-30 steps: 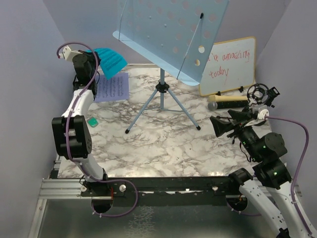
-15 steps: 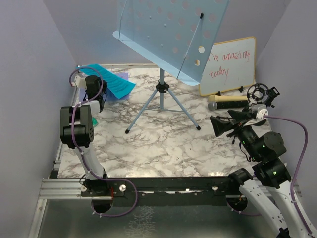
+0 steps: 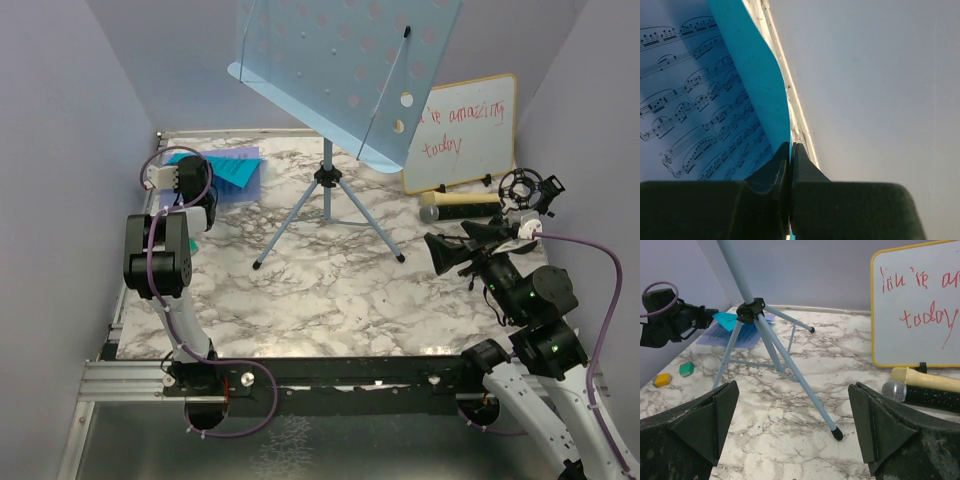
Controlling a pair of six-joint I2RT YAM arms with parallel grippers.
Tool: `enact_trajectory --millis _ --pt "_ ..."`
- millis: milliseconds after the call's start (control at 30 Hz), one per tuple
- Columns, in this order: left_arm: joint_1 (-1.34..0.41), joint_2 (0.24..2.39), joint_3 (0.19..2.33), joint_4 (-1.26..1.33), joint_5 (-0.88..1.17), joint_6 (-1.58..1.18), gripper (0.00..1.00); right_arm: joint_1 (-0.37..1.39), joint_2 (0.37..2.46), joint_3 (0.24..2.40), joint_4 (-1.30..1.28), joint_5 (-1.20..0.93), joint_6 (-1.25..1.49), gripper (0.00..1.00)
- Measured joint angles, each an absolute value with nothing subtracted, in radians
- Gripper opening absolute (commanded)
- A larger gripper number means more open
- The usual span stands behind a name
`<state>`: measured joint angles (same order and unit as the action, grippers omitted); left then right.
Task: Pack up the instrument practice props
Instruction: Place the sheet music at the corner of the board.
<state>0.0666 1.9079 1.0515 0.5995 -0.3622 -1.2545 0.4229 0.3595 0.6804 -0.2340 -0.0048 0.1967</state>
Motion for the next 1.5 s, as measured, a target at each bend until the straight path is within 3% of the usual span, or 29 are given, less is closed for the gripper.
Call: enact_trajectory --millis 1500 --pt "-0.043 2.082 1.016 0.726 -0.684 -1.548 0.00 0.423 0.348 0.680 -0.234 -0.005 0.197 1.00"
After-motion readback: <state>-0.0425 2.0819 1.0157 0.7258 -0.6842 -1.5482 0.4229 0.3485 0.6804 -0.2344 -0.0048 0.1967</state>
